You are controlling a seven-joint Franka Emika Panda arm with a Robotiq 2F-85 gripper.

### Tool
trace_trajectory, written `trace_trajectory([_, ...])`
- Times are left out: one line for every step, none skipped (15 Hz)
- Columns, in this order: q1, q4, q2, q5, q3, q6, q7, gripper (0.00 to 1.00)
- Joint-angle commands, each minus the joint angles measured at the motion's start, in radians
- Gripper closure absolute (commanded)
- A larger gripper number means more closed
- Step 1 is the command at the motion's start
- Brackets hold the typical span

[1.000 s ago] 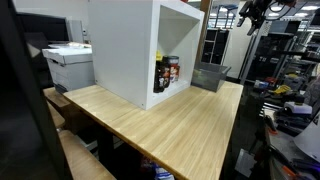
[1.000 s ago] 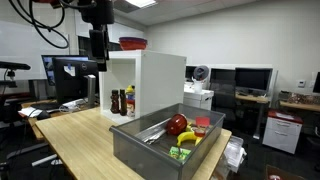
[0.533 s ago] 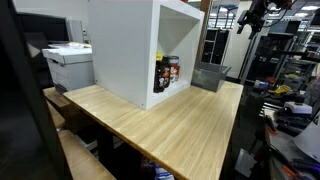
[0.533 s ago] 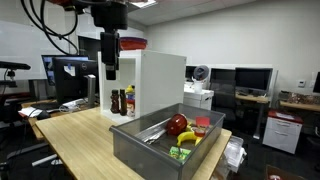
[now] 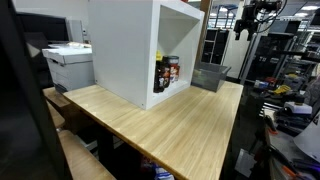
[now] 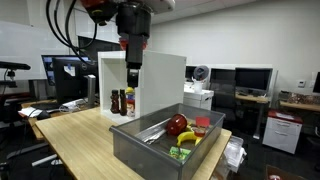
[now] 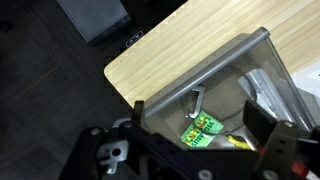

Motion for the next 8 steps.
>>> trace_trajectory([-0.010, 0.064, 0.072, -0.061, 0.024, -0.009, -0.001, 0.00])
trace_trajectory([-0.009, 0.074, 0.086, -0.074, 0.026, -0.008, -0.001, 0.00])
trace_trajectory([-0.008, 0.089, 0.105, -0.089, 0.029, -0.005, -0.003, 0.00])
trace_trajectory([-0.006, 0.105, 0.126, -0.103, 0.033, -0.002, -0.004, 0.00])
trace_trajectory([-0.006, 0.112, 0.135, -0.110, 0.035, -0.002, -0.004, 0.00])
trace_trajectory([-0.005, 0.128, 0.155, -0.120, 0.039, 0.000, -0.005, 0.00])
trace_trajectory([-0.005, 0.139, 0.170, -0.119, 0.039, 0.009, -0.010, 0.00])
trace_trajectory([-0.003, 0.158, 0.193, -0.121, 0.042, 0.020, -0.010, 0.00])
